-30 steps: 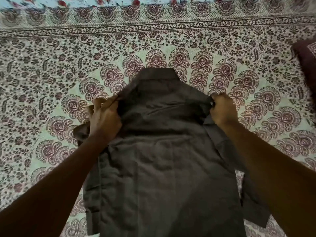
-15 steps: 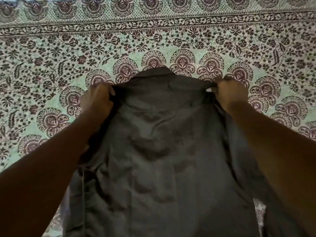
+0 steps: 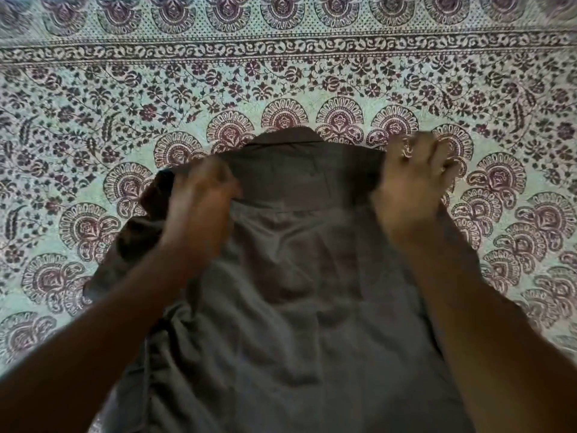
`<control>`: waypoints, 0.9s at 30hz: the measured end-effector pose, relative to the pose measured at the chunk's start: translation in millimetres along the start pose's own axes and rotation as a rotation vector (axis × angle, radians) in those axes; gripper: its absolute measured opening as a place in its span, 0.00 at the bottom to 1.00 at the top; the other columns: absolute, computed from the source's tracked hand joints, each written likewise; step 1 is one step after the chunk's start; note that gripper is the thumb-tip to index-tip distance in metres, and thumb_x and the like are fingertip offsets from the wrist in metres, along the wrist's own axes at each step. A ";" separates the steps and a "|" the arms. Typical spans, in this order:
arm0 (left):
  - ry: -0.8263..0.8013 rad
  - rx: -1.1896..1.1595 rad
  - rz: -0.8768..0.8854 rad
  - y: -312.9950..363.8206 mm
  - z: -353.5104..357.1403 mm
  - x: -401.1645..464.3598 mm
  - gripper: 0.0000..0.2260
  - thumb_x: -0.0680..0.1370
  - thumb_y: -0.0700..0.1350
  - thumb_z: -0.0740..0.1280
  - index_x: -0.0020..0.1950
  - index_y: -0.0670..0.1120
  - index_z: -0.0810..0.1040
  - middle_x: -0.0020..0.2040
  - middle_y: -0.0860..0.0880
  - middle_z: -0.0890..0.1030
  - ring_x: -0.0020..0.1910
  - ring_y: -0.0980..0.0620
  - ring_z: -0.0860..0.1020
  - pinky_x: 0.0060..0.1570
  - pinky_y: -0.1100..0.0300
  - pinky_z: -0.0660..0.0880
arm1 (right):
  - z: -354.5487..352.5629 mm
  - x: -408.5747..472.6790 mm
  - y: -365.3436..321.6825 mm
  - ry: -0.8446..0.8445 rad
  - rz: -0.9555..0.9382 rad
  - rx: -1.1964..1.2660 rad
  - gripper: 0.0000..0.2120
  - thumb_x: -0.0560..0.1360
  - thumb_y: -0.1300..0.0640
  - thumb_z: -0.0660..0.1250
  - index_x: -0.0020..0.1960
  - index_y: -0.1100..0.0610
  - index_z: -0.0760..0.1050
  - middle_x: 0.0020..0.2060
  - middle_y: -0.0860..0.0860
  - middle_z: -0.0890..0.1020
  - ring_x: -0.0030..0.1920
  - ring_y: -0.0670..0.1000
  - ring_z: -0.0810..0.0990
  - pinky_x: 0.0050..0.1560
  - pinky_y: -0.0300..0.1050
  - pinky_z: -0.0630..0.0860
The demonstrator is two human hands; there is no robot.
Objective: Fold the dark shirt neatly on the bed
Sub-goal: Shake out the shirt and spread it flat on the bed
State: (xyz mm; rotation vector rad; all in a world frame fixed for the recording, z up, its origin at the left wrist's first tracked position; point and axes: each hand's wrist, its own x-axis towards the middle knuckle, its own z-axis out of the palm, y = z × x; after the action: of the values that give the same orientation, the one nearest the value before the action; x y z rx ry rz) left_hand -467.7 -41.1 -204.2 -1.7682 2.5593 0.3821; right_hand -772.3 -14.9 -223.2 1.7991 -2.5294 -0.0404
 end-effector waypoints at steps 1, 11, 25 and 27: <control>-0.041 -0.075 0.007 20.1 10.7 -11.9 0.16 0.75 0.42 0.68 0.63 0.46 0.80 0.68 0.42 0.74 0.63 0.36 0.74 0.60 0.39 0.75 | 2.0 -16.1 -22.7 0.043 -0.125 0.064 0.33 0.70 0.54 0.76 0.73 0.58 0.69 0.72 0.65 0.71 0.71 0.68 0.68 0.65 0.69 0.69; -0.086 0.030 -0.186 -100.7 46.9 -51.9 0.29 0.83 0.64 0.50 0.82 0.54 0.63 0.84 0.49 0.58 0.82 0.41 0.58 0.78 0.35 0.57 | 75.9 -38.1 39.5 -0.036 0.039 0.240 0.36 0.82 0.29 0.50 0.84 0.45 0.56 0.84 0.55 0.55 0.83 0.61 0.55 0.79 0.67 0.58; -0.310 -0.113 -0.291 -60.4 60.1 -79.4 0.63 0.51 0.83 0.68 0.79 0.75 0.38 0.82 0.60 0.30 0.84 0.42 0.36 0.74 0.23 0.46 | 72.3 -67.2 66.6 -0.053 -0.098 0.186 0.34 0.81 0.28 0.48 0.83 0.40 0.57 0.85 0.54 0.53 0.83 0.63 0.53 0.80 0.65 0.55; -0.294 -0.137 -0.320 -69.6 54.5 -76.2 0.66 0.49 0.84 0.68 0.79 0.73 0.37 0.83 0.61 0.31 0.84 0.43 0.37 0.74 0.24 0.46 | 69.4 -54.8 85.9 -0.083 0.044 0.198 0.35 0.82 0.29 0.47 0.84 0.43 0.55 0.84 0.58 0.54 0.83 0.66 0.52 0.80 0.69 0.54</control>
State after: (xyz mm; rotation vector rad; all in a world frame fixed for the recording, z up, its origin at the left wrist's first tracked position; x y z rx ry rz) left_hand -383.0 16.9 -259.6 -1.9509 2.0565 0.7547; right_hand -838.5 65.0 -289.7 1.8428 -2.7165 0.1455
